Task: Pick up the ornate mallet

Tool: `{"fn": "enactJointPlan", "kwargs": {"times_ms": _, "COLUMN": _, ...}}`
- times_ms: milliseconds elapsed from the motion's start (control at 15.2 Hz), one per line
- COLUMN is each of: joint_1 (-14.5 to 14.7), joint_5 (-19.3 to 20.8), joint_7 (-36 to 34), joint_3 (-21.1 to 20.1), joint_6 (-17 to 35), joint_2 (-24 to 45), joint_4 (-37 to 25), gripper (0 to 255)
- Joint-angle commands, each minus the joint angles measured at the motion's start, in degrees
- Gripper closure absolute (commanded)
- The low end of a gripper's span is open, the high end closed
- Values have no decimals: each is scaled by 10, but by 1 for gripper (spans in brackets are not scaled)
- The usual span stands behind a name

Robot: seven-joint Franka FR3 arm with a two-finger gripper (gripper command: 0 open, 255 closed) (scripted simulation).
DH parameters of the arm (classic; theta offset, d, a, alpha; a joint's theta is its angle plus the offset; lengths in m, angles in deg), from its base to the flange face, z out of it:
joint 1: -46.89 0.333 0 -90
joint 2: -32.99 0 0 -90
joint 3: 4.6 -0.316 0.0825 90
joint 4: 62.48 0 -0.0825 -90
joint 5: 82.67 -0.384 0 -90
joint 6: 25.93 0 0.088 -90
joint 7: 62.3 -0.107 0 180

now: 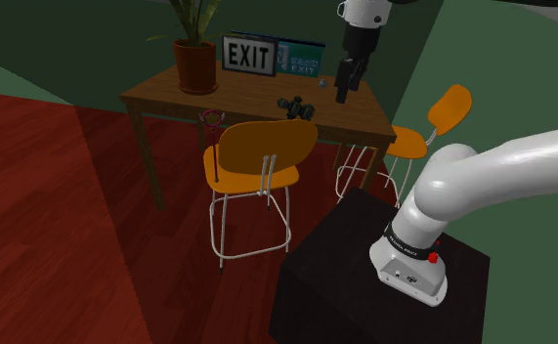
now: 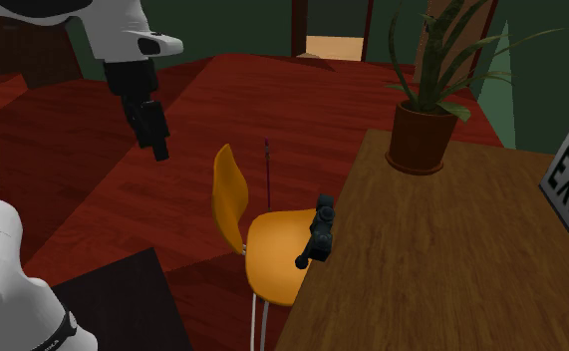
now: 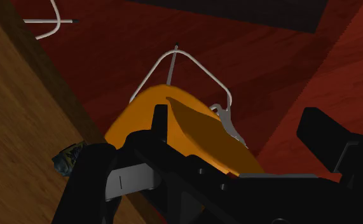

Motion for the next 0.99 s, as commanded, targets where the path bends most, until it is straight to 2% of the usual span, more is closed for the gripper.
{"fn": "enactJointPlan", "kwargs": {"times_ms": 0, "joint_1": 0, "joint_5": 0, "joint_7": 0, "joint_3": 0, "joint_6": 0, "joint_2": 0, "joint_4": 0, "gripper": 0}}
{"fn": "enactJointPlan", "kwargs": {"times_ms": 462, "joint_1": -10, "joint_5": 19, "joint_7": 87, "joint_3": 75, "joint_6": 87, "joint_2": 122, "joint_4": -36, "gripper": 0}}
{"fn": "enactJointPlan", "kwargs": {"times_ms": 924, "joint_1": -10, "joint_5": 4, "joint_7": 178, "joint_3": 140, "joint_6": 151, "joint_2": 268, "joint_4": -113, "gripper": 0}}
